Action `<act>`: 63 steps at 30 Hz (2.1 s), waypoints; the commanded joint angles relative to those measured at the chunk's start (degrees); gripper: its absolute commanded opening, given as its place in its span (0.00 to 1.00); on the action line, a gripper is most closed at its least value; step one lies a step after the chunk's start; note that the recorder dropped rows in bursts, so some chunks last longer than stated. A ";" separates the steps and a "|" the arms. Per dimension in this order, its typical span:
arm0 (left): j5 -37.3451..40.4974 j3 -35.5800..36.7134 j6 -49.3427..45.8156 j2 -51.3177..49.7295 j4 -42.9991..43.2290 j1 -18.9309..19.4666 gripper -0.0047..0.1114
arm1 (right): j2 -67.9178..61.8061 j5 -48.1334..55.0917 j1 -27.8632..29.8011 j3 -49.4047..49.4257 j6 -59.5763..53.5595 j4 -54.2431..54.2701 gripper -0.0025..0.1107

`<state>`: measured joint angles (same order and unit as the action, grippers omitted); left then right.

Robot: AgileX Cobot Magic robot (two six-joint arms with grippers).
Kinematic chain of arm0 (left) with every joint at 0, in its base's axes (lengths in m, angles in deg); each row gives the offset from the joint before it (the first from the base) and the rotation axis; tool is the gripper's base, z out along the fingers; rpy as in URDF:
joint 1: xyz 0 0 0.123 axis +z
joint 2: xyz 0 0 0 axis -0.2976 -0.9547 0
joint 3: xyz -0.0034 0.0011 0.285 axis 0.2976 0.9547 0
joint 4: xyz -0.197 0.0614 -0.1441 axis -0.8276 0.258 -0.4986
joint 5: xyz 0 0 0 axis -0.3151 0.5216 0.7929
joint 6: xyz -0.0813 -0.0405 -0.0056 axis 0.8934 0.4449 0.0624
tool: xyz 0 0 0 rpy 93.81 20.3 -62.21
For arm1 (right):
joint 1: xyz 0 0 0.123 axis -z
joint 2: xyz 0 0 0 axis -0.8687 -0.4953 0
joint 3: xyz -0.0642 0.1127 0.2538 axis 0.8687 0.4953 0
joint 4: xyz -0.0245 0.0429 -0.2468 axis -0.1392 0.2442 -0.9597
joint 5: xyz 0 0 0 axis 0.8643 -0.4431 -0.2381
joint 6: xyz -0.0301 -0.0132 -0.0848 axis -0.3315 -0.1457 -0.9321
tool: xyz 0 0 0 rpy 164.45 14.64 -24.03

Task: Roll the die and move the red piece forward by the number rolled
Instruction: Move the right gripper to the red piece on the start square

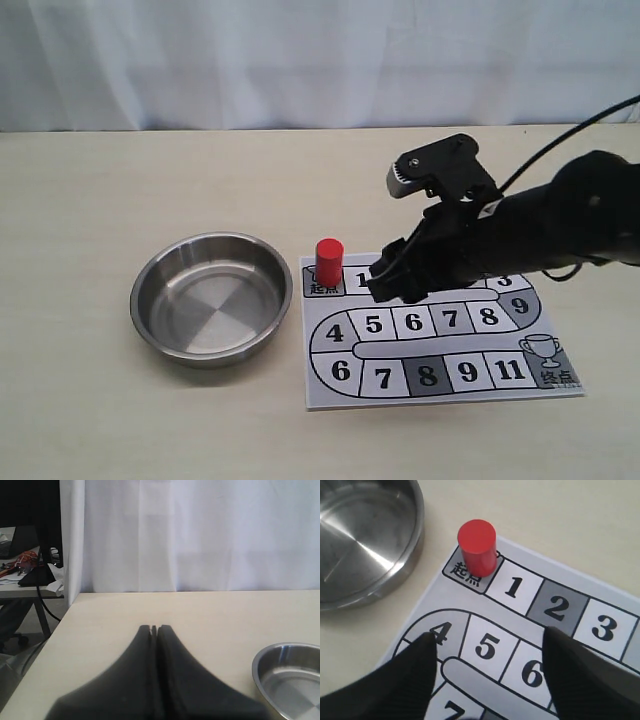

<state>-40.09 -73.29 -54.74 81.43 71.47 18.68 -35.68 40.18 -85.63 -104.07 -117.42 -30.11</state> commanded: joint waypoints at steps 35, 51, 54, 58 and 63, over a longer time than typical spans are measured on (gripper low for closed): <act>-0.81 -0.30 0.02 0.06 0.03 -0.01 0.04 | -25.28 4.98 -0.93 -25.42 -3.37 5.16 0.58; -0.69 -0.30 0.02 0.06 0.03 -0.01 0.04 | -29.52 0.14 -2.53 -25.42 -4.16 1.73 0.58; -0.69 -0.30 0.02 0.06 0.03 -0.01 0.04 | -29.52 0.14 -2.53 -25.42 -4.16 1.73 0.53; -0.82 -0.30 0.02 0.06 0.03 -0.01 0.04 | -29.52 0.14 -2.53 -25.42 -4.16 1.73 0.49; -0.82 -0.30 0.02 0.06 0.03 -0.01 0.04 | -29.52 0.24 -2.53 -25.42 -4.16 1.73 0.33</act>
<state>-40.09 -73.29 -54.74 81.43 71.47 18.68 -65.37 40.49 -88.49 -129.06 -121.53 -27.74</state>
